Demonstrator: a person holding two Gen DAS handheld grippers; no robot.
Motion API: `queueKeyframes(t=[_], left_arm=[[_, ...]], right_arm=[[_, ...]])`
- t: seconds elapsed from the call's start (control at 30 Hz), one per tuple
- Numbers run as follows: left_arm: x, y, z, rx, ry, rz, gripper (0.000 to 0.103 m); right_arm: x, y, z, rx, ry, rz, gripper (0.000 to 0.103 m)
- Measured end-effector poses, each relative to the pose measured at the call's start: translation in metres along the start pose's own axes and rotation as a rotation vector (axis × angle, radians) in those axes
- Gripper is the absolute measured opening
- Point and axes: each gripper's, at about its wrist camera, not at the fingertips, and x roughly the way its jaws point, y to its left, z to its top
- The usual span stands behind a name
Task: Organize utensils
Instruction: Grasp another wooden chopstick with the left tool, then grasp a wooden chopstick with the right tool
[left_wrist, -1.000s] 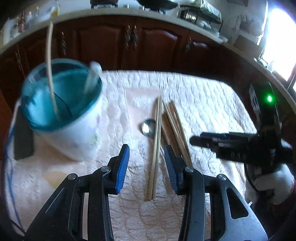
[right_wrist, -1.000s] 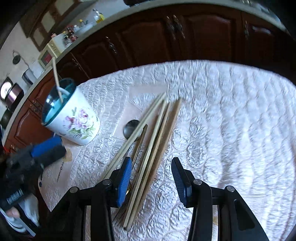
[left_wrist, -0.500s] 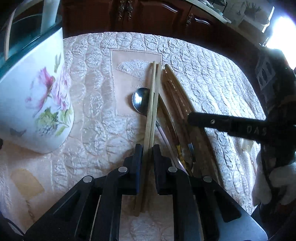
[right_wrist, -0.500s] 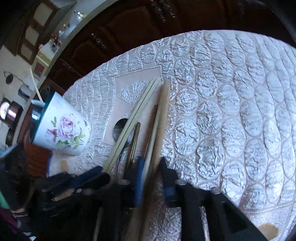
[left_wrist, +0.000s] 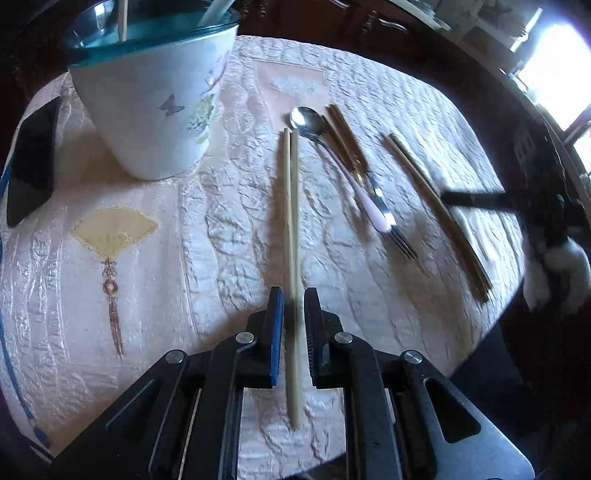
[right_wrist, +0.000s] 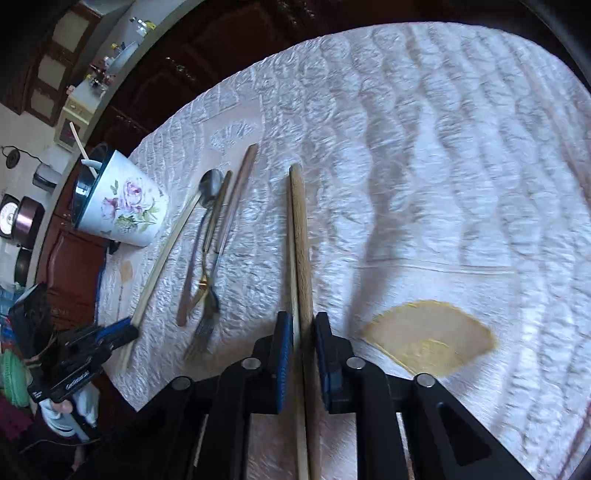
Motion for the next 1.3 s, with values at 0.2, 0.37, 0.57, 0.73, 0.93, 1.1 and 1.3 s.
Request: queueKeyframes(t=[0.2, 0.37, 0.57, 0.73, 0.93, 1.1, 1.3], left_arm=[[-0.002, -0.003, 0.027, 0.003, -0.093, 0.074, 0.018], [0.023, -0.005, 0.056, -0.013, -0.106, 0.118, 0.018], [0.053, -0.001, 0.076, -0.037, -0.07, 0.157, 0.018], [0.062, 0.0, 0.083, -0.041, -0.06, 0.171, 0.018], [0.067, -0.001, 0.095, -0.076, -0.047, 0.182, 0.018], [0.066, -0.008, 0.099, -0.04, -0.051, 0.192, 0.005], [0.006, -0.005, 0.093, -0.034, -0.173, 0.116, 0.004]], right_arm=[[-0.014, 0.008, 0.022, -0.02, -0.098, -0.044, 0.031], [0.004, 0.02, 0.044, -0.09, -0.098, -0.125, 0.027], [0.024, 0.007, 0.057, -0.086, -0.076, -0.195, 0.017], [0.031, 0.004, 0.063, -0.101, -0.055, -0.204, 0.016], [0.042, 0.01, 0.08, -0.093, -0.066, -0.197, 0.016], [0.047, 0.015, 0.093, -0.122, -0.064, -0.194, 0.008], [0.004, 0.033, 0.08, -0.155, -0.142, -0.131, 0.008]])
